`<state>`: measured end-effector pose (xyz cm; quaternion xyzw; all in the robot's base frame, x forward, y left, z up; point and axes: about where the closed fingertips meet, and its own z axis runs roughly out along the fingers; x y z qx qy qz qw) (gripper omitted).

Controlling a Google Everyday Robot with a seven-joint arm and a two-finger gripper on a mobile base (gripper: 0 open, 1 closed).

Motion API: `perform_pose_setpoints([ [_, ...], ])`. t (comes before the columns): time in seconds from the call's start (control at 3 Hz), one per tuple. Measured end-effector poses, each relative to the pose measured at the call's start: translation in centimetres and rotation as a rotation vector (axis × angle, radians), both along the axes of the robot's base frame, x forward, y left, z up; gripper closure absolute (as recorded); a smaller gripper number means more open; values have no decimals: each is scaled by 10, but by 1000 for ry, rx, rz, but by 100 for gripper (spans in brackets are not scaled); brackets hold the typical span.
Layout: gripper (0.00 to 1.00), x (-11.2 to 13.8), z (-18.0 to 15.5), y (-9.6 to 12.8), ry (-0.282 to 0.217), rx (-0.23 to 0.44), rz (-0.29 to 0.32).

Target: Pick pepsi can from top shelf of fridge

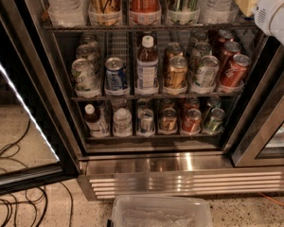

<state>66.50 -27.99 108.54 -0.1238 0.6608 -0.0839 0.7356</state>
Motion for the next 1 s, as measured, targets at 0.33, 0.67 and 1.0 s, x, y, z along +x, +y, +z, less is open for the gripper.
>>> perform_pose_setpoints([
  [0.33,36,2,0,-1,-4,21,-2],
  [0.67,55,2,-1,-6,-3,63,-8],
  [1.0,78,3,-1,-8,-1,79,-10],
])
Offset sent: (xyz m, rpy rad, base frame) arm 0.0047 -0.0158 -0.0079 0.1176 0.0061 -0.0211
